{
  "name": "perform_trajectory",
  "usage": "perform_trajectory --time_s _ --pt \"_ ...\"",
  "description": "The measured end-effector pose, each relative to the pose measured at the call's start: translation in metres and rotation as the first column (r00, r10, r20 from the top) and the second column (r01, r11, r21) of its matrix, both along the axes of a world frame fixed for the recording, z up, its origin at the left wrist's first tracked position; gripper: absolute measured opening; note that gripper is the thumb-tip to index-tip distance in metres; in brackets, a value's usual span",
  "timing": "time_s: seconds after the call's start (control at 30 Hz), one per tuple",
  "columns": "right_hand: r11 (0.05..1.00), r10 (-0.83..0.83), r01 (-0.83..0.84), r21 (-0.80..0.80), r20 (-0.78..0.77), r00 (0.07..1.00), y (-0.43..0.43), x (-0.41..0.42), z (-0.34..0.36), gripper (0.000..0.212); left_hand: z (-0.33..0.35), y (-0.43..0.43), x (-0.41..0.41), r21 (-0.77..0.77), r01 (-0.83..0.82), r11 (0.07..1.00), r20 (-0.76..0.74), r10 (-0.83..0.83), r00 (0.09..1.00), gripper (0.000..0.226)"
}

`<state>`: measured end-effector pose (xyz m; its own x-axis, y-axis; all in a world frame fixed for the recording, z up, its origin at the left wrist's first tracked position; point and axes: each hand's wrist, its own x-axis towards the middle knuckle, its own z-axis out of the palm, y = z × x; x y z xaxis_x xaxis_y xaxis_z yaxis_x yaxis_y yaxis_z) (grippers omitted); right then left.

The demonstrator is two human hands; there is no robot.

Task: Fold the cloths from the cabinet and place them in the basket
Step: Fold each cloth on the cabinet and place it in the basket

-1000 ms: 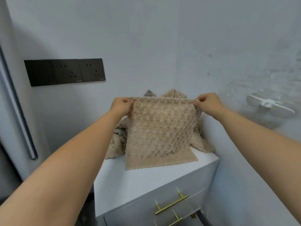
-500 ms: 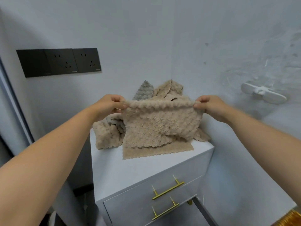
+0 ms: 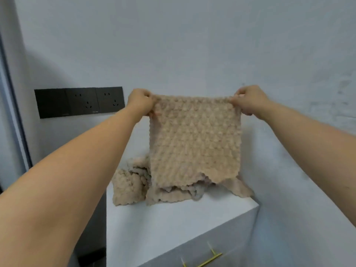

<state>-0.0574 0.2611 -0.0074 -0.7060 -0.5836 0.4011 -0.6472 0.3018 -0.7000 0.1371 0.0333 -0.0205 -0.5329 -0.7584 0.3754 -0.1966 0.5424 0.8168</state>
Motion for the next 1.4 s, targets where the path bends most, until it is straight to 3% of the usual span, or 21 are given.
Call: perform_trajectory --time_s 0.07,0.1,0.17,0.27,0.37,0.43,0.5,0.6,0.67,0.77,0.87,0.93,1.03,1.17,1.23,1.4 --pt "0.940 -0.007 0.001 -0.342 -0.017 1.000 -0.012 0.002 0.040 0.019 0.040 0.003 -0.009 -0.045 -0.051 0.998 -0.307 0.035 0.951 0.017" --pt "0.893 -0.017 0.000 -0.451 -0.033 0.999 -0.016 0.002 0.057 0.018 0.057 0.006 -0.010 -0.109 -0.067 0.992 -0.371 0.022 0.928 0.017" --pt "0.867 -0.063 -0.002 -0.499 -0.113 0.992 -0.019 0.003 0.078 0.011 0.077 0.007 -0.009 -0.217 -0.097 0.971 -0.407 0.001 0.914 0.024" --pt "0.934 -0.027 -0.035 -0.355 -0.167 0.986 -0.014 0.003 0.066 0.007 0.069 0.003 -0.001 -0.255 -0.078 0.964 -0.334 -0.012 0.943 0.024" --pt "0.966 0.043 -0.065 -0.249 -0.093 0.995 -0.006 -0.002 0.035 0.013 0.045 -0.004 0.009 -0.226 -0.011 0.974 -0.221 -0.040 0.974 0.017" --pt "0.975 0.125 -0.118 -0.189 0.023 0.992 0.002 -0.008 0.022 0.016 0.033 -0.008 0.017 -0.163 0.088 0.983 -0.113 -0.107 0.988 0.014" --pt "0.961 0.277 -0.277 -0.028 0.199 0.940 0.013 -0.012 0.009 0.015 0.023 -0.014 0.028 -0.069 0.212 0.975 0.091 -0.206 0.974 0.015" --pt "0.848 0.372 -0.486 0.212 0.414 0.831 0.026 -0.014 -0.015 0.016 0.003 -0.024 0.042 0.153 0.405 0.901 0.298 -0.433 0.851 0.016" --pt "0.775 0.389 -0.580 0.250 0.534 0.750 0.031 -0.015 -0.037 0.018 -0.018 -0.026 0.049 0.314 0.491 0.813 0.358 -0.580 0.732 0.020" --pt "0.685 0.382 -0.679 0.264 0.664 0.643 0.035 -0.017 -0.069 0.013 -0.046 -0.020 0.053 0.532 0.485 0.695 0.421 -0.713 0.560 0.037" --pt "0.672 0.333 -0.678 0.298 0.696 0.636 0.032 -0.018 -0.095 0.010 -0.068 -0.014 0.051 0.647 0.417 0.638 0.445 -0.760 0.474 0.037" --pt "0.732 0.300 -0.609 0.307 0.657 0.692 0.026 -0.022 -0.106 0.013 -0.078 -0.016 0.047 0.628 0.385 0.676 0.452 -0.720 0.527 0.023" --pt "0.878 0.253 -0.422 0.225 0.531 0.809 0.014 -0.029 -0.112 0.008 -0.087 -0.025 0.035 0.511 0.353 0.784 0.410 -0.583 0.702 0.018" --pt "0.975 0.160 -0.203 0.087 0.354 0.922 -0.008 -0.035 -0.106 0.012 -0.096 -0.036 0.013 0.388 0.263 0.883 0.182 -0.353 0.918 0.013" --pt "0.992 0.114 -0.127 0.024 0.306 0.945 -0.020 -0.036 -0.101 0.014 -0.101 -0.038 0.001 0.339 0.190 0.921 0.102 -0.236 0.966 0.012" --pt "0.999 -0.049 0.051 -0.013 0.126 0.991 -0.062 -0.056 -0.107 0.015 -0.127 -0.051 -0.041 0.037 -0.098 0.994 0.113 0.094 0.989 0.017"
